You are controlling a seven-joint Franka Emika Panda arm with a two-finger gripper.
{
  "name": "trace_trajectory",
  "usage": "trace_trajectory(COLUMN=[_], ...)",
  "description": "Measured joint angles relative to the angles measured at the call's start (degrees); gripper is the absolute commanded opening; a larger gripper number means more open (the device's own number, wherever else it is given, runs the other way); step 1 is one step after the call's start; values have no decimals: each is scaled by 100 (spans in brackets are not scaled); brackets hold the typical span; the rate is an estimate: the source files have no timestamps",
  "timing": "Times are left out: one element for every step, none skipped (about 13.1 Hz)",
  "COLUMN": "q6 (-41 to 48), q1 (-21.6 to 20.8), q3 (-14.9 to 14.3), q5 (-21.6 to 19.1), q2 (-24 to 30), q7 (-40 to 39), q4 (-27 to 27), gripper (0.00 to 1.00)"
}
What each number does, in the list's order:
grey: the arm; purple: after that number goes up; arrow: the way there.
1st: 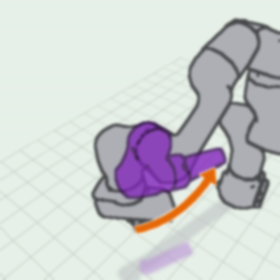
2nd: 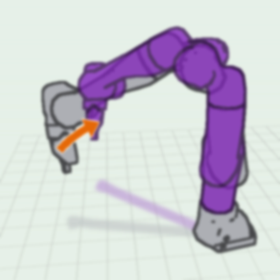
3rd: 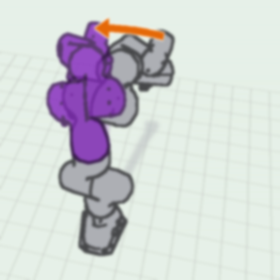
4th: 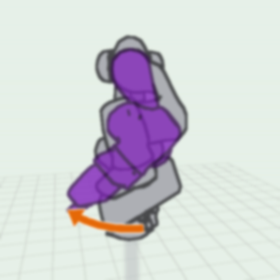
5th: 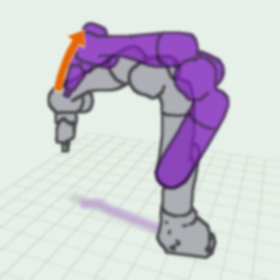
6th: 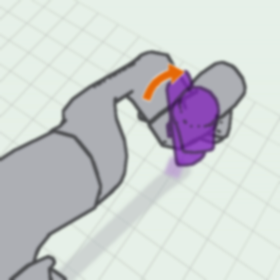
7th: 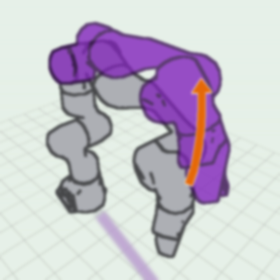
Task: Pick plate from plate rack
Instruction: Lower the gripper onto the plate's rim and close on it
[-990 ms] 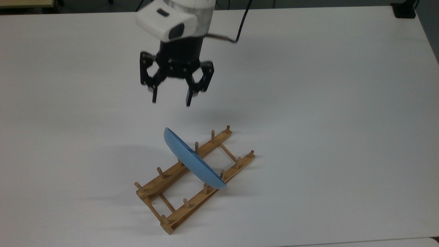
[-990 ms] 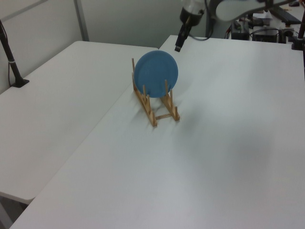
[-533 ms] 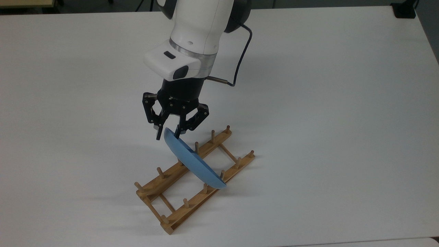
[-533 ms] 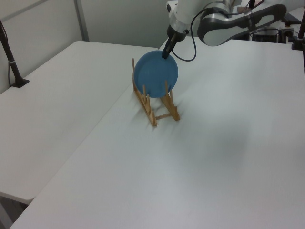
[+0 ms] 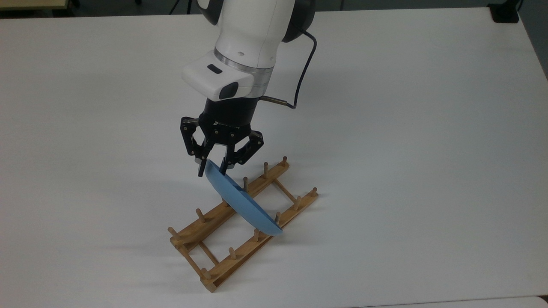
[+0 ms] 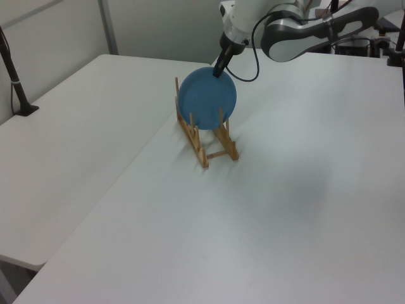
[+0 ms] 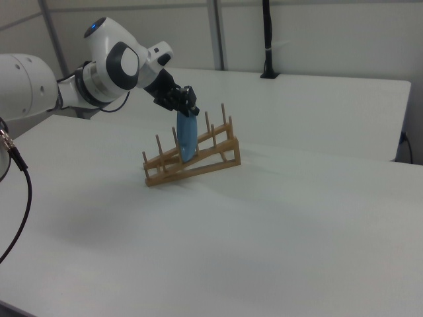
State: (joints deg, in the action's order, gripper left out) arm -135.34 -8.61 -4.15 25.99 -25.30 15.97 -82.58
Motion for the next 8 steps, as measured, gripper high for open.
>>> trace_trajectory(q6=[0, 0, 0, 0, 0, 4, 10, 14], q1=[-12, -15, -18, -22, -36, -47, -55, -64], q3=[9, 14, 19, 22, 23, 23, 23, 23], q5=[0, 0, 0, 0, 0, 0, 0, 0], q2=[13, 24, 37, 48, 61, 68, 76, 89], q7=[4, 5, 6, 6, 8, 11, 15, 16], q4=[17, 29, 41, 51, 63, 65, 66, 66], gripper=[35, 35, 35, 35, 35, 35, 35, 35])
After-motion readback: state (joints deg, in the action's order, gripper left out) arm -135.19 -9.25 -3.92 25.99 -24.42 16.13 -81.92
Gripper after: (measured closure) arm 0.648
